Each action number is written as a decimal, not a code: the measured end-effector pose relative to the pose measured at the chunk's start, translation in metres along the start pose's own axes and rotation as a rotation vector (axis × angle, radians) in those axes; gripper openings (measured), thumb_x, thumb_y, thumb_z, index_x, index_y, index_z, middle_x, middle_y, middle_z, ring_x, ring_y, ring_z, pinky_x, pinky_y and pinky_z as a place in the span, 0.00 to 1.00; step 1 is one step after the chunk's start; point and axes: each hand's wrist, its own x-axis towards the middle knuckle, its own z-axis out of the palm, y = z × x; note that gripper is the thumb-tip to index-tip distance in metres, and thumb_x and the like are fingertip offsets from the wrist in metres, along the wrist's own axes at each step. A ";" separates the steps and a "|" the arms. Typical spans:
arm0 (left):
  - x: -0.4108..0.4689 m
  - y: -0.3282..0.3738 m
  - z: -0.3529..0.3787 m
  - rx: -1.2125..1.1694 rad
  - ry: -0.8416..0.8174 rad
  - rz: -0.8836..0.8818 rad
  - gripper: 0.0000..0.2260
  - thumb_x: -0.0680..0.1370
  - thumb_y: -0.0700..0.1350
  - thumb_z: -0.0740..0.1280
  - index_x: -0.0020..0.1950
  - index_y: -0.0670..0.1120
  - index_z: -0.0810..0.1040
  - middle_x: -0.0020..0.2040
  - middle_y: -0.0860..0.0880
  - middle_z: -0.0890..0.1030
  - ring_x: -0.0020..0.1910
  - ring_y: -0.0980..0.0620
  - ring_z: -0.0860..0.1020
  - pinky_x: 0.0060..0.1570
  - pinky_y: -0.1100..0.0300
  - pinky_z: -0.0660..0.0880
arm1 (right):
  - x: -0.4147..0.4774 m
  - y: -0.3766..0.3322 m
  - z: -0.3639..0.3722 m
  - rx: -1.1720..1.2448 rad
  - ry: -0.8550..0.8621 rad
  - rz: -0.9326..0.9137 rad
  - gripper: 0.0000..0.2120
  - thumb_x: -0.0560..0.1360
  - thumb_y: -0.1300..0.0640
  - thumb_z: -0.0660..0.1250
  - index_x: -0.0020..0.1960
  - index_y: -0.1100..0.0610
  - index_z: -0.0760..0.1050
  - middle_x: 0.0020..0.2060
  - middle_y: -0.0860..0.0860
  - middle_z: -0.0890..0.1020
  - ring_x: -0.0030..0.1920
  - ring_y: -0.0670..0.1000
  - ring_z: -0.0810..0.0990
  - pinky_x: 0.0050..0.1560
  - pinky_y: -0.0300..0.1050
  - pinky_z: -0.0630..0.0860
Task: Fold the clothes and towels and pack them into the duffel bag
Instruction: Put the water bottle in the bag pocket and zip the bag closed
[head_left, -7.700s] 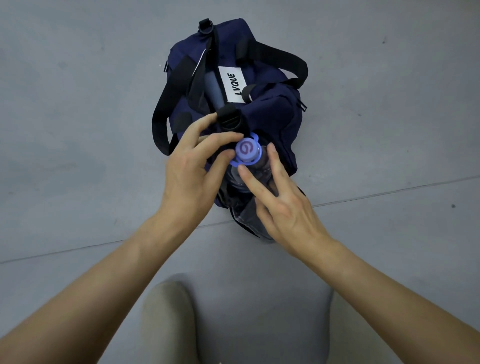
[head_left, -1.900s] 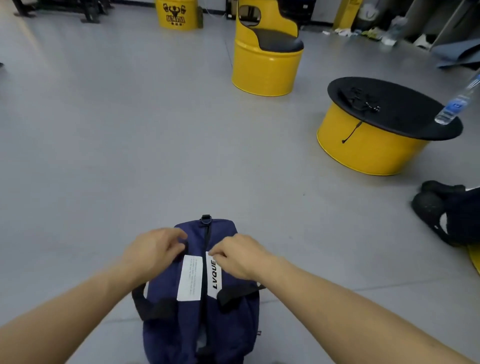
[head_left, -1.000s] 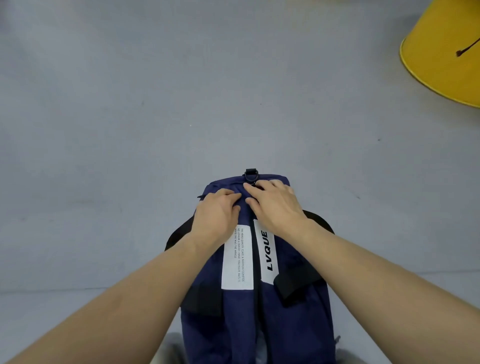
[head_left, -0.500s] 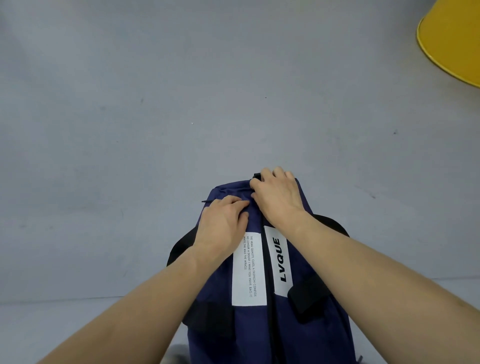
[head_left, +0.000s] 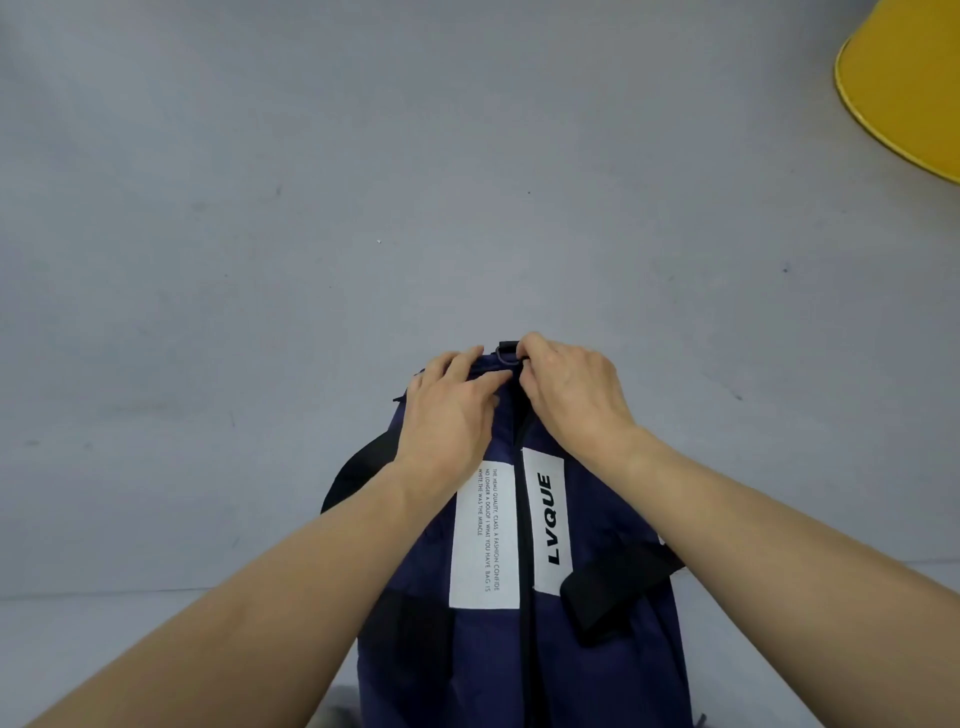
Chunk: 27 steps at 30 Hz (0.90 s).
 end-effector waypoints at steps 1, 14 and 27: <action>0.003 -0.001 0.000 0.002 -0.022 -0.003 0.19 0.83 0.44 0.60 0.73 0.59 0.73 0.77 0.49 0.67 0.76 0.43 0.63 0.71 0.47 0.62 | -0.001 0.000 -0.001 0.042 0.000 0.008 0.08 0.82 0.58 0.58 0.57 0.55 0.74 0.43 0.50 0.83 0.41 0.58 0.80 0.37 0.48 0.68; 0.046 -0.005 -0.010 -0.359 -0.083 -0.103 0.13 0.81 0.46 0.66 0.62 0.57 0.83 0.56 0.58 0.85 0.59 0.56 0.80 0.58 0.63 0.72 | -0.018 0.005 -0.006 0.233 0.188 -0.009 0.04 0.79 0.54 0.67 0.49 0.52 0.80 0.35 0.48 0.83 0.36 0.57 0.80 0.35 0.47 0.73; 0.051 -0.011 -0.016 -0.393 0.085 -0.233 0.12 0.82 0.43 0.65 0.59 0.55 0.85 0.57 0.56 0.85 0.59 0.54 0.80 0.58 0.61 0.73 | -0.051 -0.002 0.002 0.116 0.094 -0.245 0.05 0.78 0.59 0.66 0.45 0.52 0.77 0.36 0.45 0.81 0.40 0.50 0.80 0.65 0.47 0.70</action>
